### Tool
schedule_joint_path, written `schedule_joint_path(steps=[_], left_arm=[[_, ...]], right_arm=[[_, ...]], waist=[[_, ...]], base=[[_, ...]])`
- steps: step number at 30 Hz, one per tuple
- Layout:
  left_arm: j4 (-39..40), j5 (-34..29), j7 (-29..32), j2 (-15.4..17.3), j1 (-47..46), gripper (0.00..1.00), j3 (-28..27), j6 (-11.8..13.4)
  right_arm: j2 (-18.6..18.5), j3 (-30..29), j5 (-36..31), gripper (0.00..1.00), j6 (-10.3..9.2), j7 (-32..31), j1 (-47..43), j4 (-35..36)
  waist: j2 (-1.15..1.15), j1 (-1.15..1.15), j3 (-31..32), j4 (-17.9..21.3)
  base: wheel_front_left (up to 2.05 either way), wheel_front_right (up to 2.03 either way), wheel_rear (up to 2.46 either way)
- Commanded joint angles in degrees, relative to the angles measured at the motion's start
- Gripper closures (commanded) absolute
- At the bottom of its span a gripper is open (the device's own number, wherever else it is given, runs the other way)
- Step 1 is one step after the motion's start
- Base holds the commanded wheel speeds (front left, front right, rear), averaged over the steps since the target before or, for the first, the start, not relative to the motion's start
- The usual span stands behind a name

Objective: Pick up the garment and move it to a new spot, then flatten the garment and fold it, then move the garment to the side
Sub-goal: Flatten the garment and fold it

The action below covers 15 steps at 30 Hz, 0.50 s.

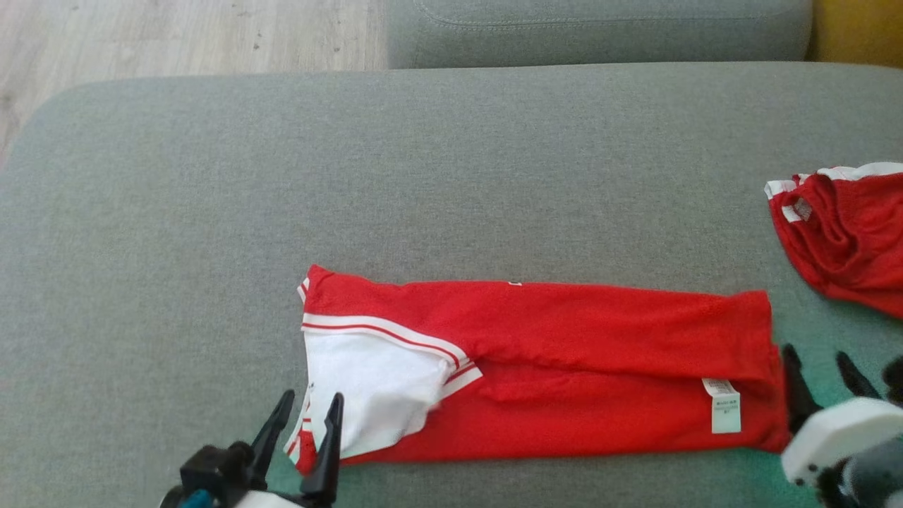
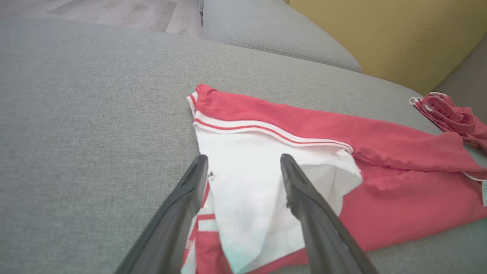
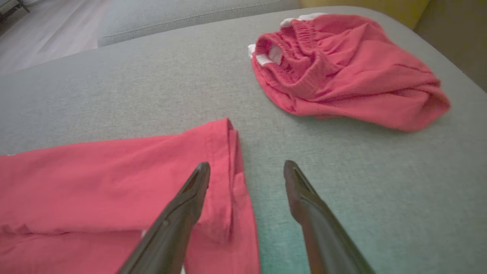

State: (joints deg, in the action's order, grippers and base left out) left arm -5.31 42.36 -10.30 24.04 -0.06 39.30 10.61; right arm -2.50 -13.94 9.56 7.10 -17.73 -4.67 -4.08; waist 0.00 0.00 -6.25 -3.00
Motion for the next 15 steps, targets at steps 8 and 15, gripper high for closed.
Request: schedule_joint_path(steps=[8,15], left_arm=[[2.79,-2.92,-2.22,-0.05,-2.22,0.00,-2.42,3.46],[4.35,-3.56,-1.61,0.51,-2.92,0.00,-3.16,5.56]], right_arm=[[-0.40,0.18,-0.25,0.00,0.39,2.53,0.26,2.28],[-0.39,1.83,-1.34,0.00,0.39,2.57,2.76,-3.40]], waist=[[0.00,0.00,0.69,-1.04],[0.00,0.00,-0.17,-1.90]], base=[[0.00,0.00,0.00],[0.00,0.00,0.00]])
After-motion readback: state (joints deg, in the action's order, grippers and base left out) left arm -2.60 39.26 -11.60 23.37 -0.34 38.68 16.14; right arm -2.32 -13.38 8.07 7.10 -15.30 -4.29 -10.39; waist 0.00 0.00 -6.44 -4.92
